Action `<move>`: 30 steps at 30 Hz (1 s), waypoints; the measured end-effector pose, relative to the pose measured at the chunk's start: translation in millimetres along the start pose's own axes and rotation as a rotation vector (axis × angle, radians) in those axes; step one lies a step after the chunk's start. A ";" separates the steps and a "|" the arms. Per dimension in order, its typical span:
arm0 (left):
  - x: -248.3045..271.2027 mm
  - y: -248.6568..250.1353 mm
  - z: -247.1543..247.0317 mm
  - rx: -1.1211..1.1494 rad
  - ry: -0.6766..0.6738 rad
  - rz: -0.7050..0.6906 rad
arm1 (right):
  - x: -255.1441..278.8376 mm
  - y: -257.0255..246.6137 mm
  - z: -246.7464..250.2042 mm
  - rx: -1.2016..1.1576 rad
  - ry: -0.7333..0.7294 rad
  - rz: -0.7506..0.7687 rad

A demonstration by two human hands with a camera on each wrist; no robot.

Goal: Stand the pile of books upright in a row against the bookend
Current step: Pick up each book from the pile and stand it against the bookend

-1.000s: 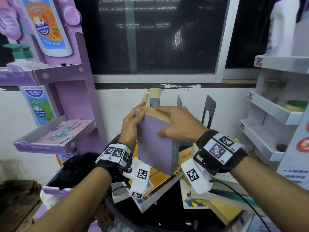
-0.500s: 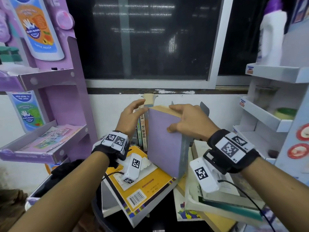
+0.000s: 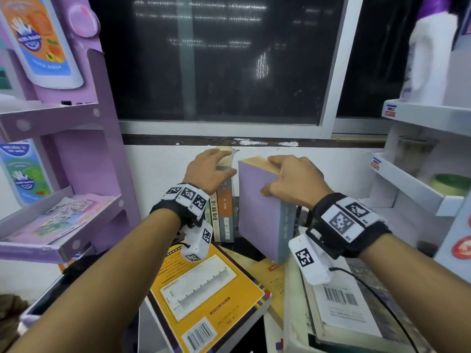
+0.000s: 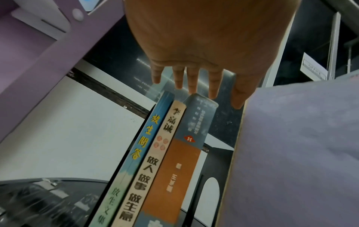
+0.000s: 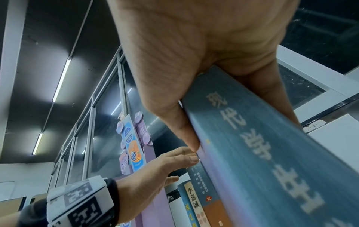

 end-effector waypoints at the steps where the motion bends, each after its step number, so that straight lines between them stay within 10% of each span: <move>1: -3.7 -0.3 -4.0 -0.017 -0.015 0.002 | -4.6 0.7 -2.1 0.007 -0.001 -0.001; 30: -11.9 -15.3 -20.5 0.075 0.035 -0.003 | -97.8 40.4 -101.2 -0.098 0.108 -0.065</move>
Point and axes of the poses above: each hand's wrist, its own x-axis away from the middle knuckle, its own z-axis out of the back of the hand, y = z × x, the point moved 10 cm from there along -x, towards the middle knuckle, and after that the axes turned 15 degrees about -x, right-handed, at the moved point
